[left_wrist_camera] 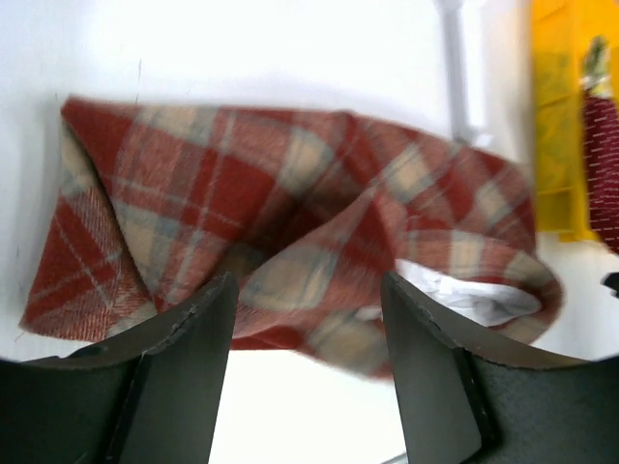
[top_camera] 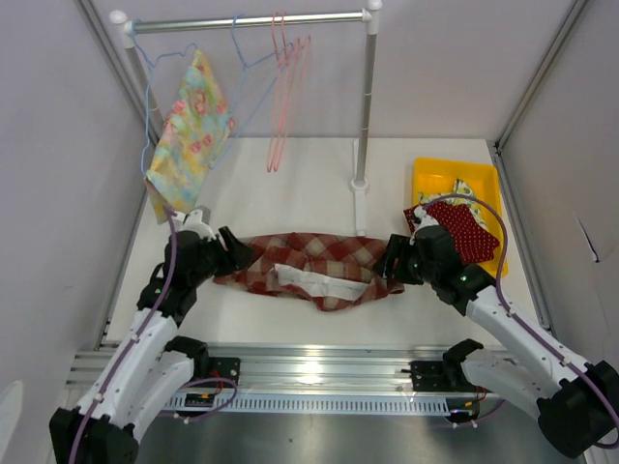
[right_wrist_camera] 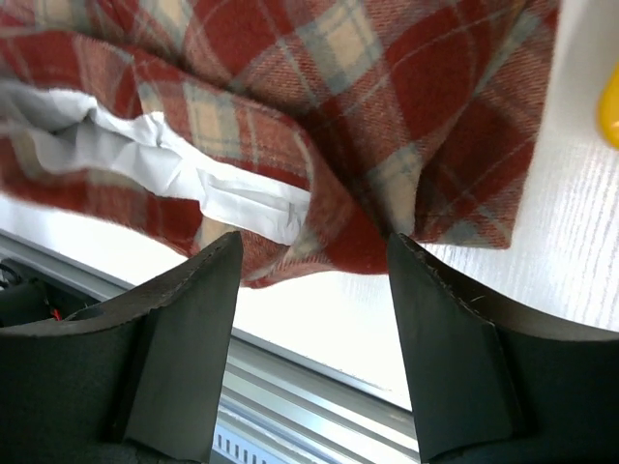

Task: Place the skirt on the hanger

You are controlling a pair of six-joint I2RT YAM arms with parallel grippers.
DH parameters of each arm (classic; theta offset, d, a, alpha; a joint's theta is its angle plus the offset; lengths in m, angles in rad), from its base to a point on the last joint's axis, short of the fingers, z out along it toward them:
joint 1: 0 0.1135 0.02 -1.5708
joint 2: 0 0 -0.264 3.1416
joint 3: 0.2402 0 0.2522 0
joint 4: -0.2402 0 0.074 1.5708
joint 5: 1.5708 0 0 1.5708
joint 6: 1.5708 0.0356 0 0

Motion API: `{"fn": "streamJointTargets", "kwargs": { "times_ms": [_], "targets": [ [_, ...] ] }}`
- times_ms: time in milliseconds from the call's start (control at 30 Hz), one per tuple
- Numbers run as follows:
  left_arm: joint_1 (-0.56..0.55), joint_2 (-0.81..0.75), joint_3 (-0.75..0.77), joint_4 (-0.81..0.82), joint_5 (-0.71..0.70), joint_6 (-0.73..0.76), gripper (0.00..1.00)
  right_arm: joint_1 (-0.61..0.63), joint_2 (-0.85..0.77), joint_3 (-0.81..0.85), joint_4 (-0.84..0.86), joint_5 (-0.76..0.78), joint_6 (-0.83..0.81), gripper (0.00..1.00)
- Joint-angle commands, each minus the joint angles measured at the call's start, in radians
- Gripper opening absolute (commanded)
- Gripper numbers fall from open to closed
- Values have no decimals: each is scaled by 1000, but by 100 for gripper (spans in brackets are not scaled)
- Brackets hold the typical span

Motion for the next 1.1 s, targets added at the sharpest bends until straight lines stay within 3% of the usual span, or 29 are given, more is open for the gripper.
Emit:
{"fn": "streamJointTargets", "kwargs": {
  "times_ms": [0,267,400,500,800,1000,1067],
  "targets": [
    [7,-69,135,-92,29,45,66,2,-17,81,-28,52,26,67],
    [7,-128,374,-269,1,131,66,2,23,196,-70,47,6,67],
    [7,-57,543,-301,23,166,66,1,47,228,-80,41,-5,67],
    [6,29,705,-281,-37,188,67,1,56,247,-79,33,-8,67],
    [7,472,1191,-204,-123,312,68,-1,86,270,-76,12,-19,66],
    [7,804,1558,-292,-111,379,67,-9,102,300,-82,3,-43,66],
    [7,860,1595,-299,-127,390,67,-12,107,313,-79,-5,-46,66]
  ]
}}
